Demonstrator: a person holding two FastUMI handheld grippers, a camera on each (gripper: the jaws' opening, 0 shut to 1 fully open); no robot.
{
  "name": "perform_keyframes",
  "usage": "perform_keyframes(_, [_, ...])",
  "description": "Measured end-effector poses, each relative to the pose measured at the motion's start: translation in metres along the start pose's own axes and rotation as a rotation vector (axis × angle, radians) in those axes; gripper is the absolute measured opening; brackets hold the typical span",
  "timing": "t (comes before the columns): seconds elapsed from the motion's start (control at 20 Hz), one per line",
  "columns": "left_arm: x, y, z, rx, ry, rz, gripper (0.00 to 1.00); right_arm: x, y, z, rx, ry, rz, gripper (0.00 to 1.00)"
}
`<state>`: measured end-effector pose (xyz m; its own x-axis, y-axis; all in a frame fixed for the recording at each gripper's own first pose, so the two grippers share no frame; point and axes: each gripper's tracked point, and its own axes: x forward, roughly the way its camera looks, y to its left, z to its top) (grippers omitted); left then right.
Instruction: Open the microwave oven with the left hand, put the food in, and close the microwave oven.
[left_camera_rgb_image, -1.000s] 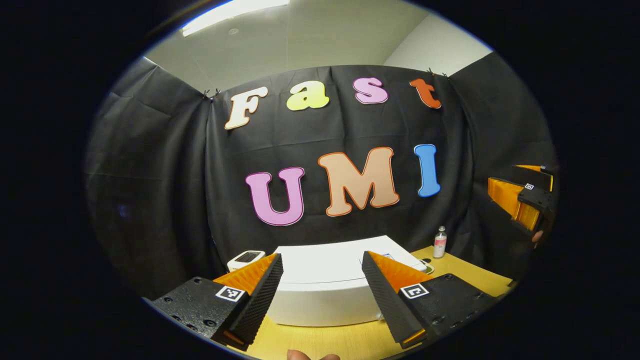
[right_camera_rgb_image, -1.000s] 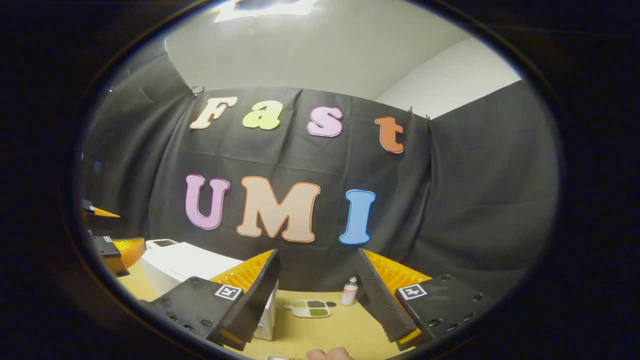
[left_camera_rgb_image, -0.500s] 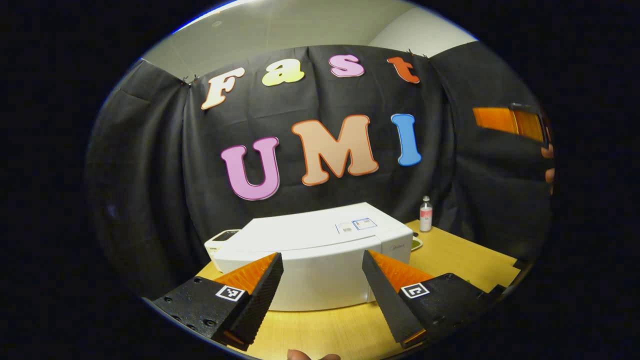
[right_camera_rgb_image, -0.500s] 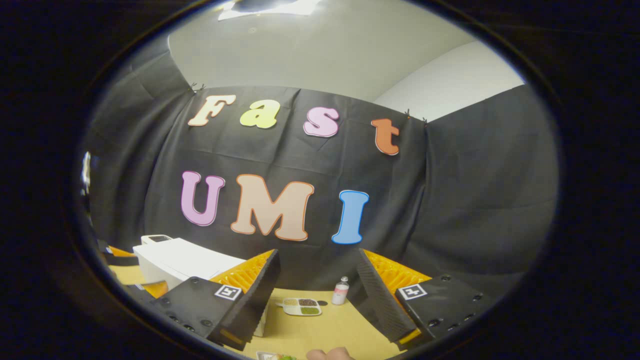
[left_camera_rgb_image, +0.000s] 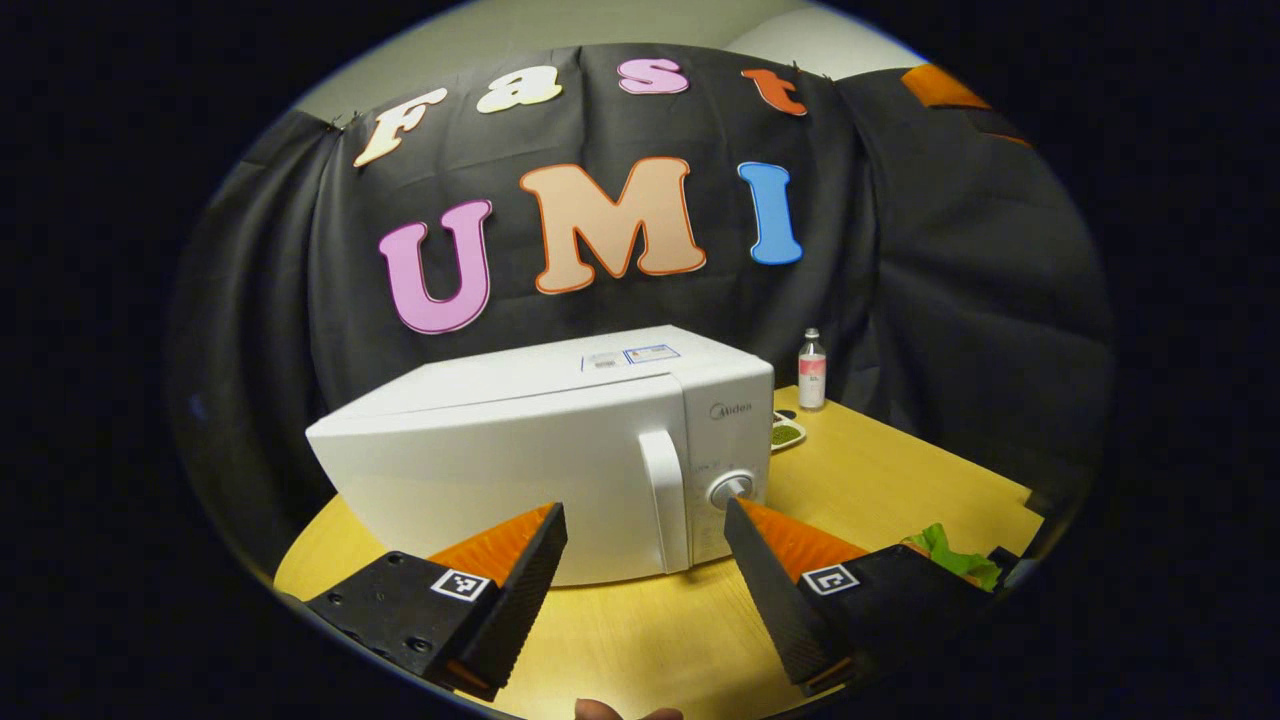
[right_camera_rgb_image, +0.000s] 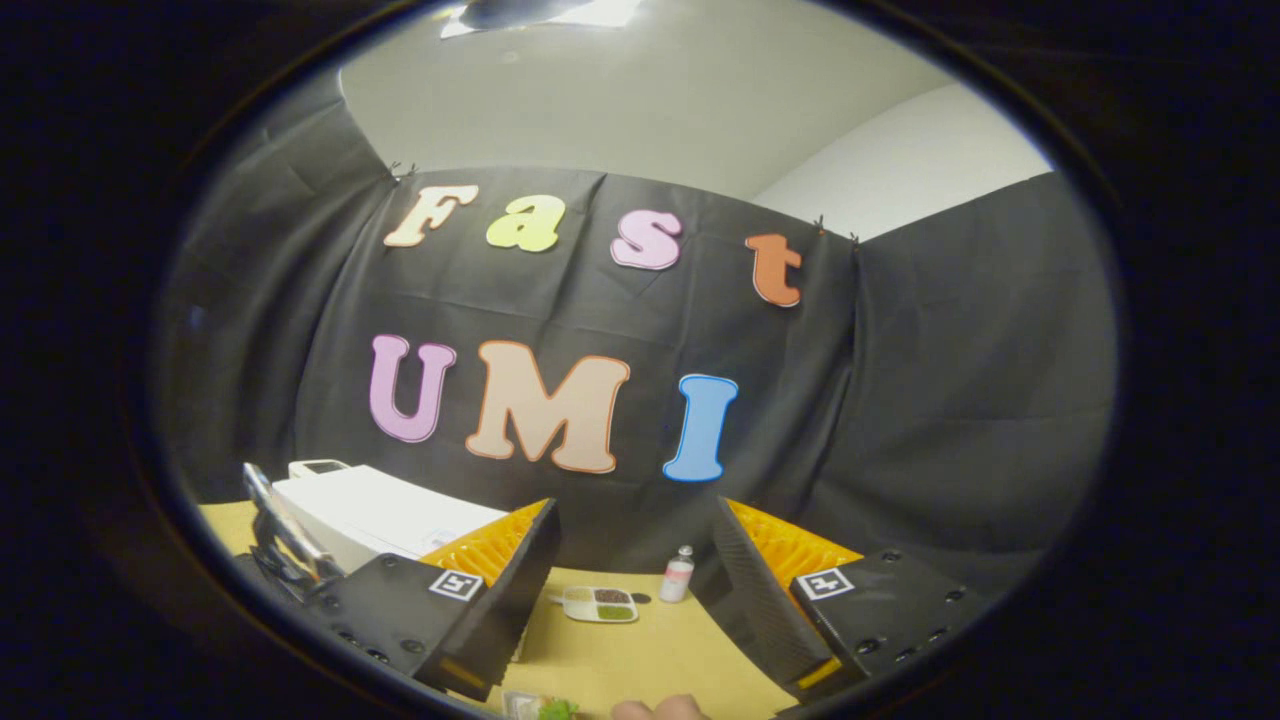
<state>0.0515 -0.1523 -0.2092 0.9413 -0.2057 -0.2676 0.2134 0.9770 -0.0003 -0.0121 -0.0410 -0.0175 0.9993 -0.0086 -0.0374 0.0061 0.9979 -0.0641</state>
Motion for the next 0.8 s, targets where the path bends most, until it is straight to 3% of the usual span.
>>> perform_keyframes(0.35, [0.048,-0.019,-0.024,0.029,0.024,0.028,0.98,-0.008,-0.008,-0.019,-0.023,0.035,0.115,0.97])
perform_keyframes(0.55, [0.059,-0.022,-0.027,0.03,0.003,0.061,0.92,-0.007,-0.014,-0.033,-0.033,0.073,0.177,0.97])
perform_keyframes(0.75, [0.075,-0.012,-0.035,0.041,0.026,0.107,0.81,-0.01,-0.024,-0.036,-0.062,0.065,0.202,0.97])
perform_keyframes(0.8, [0.075,-0.006,-0.04,0.032,0.045,0.125,0.68,-0.011,-0.026,-0.035,-0.066,0.061,0.205,0.97])
